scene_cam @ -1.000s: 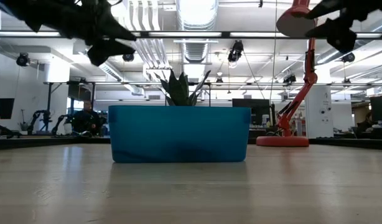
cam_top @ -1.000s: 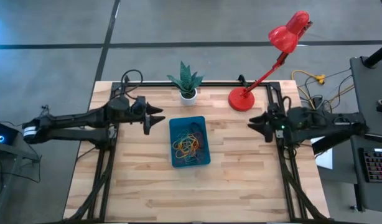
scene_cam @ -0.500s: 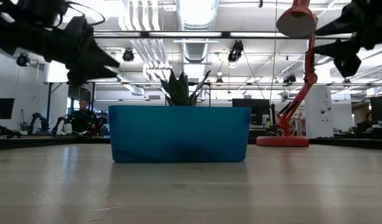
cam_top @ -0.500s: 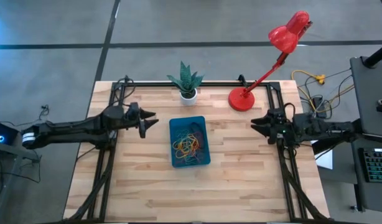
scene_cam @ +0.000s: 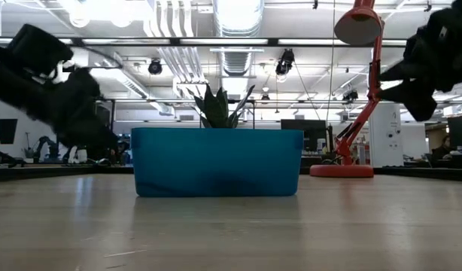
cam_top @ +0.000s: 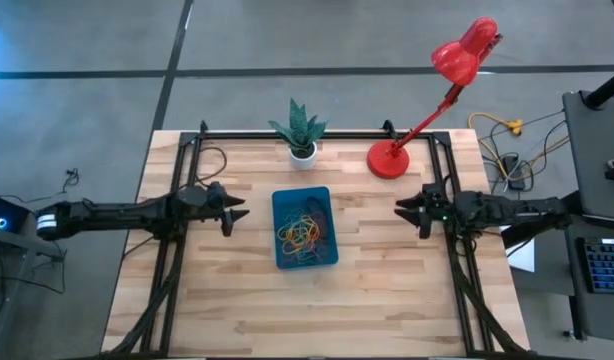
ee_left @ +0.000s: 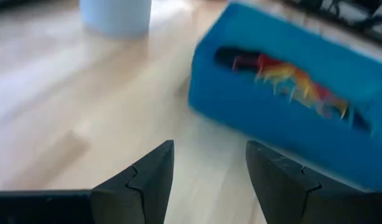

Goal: Pick and place rubber bands into bin
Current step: Return to Home Position

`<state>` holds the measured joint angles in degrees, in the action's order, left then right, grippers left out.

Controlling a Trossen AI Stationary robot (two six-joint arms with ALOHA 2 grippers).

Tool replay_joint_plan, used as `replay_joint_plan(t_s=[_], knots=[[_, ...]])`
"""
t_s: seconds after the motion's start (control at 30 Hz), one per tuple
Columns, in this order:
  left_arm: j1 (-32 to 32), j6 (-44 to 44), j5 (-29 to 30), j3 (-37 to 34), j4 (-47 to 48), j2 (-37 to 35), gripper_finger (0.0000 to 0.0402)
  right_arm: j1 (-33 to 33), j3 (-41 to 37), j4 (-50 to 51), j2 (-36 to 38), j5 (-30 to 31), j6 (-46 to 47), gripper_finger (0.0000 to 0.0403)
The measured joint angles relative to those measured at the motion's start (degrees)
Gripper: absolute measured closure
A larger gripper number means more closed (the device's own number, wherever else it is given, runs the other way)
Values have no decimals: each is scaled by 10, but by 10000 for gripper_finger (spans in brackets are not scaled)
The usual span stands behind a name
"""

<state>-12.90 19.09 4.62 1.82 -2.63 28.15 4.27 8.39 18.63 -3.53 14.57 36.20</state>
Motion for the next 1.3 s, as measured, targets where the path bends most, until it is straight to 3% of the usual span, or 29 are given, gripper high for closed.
replay_joint_plan(t_s=[0.47, 0.6, 0.67, 0.8, 1.3], knots=[[7, 0, -24, -14, -33, -214, 217, -1, -33, -56, 35, 5, -2, 234], [14, 0, -23, -14, -47, -277, 217, 0, -58, -152, 35, 5, -2, 233], [21, 0, -23, -14, -66, -264, 217, 0, -79, -220, 35, 3, -1, 232], [41, 0, -26, -14, -128, -252, 217, 0, -79, -221, 35, 2, -2, 230], [84, 0, -26, -15, -168, -265, 217, -1, -79, -219, 35, 1, -2, 231]])
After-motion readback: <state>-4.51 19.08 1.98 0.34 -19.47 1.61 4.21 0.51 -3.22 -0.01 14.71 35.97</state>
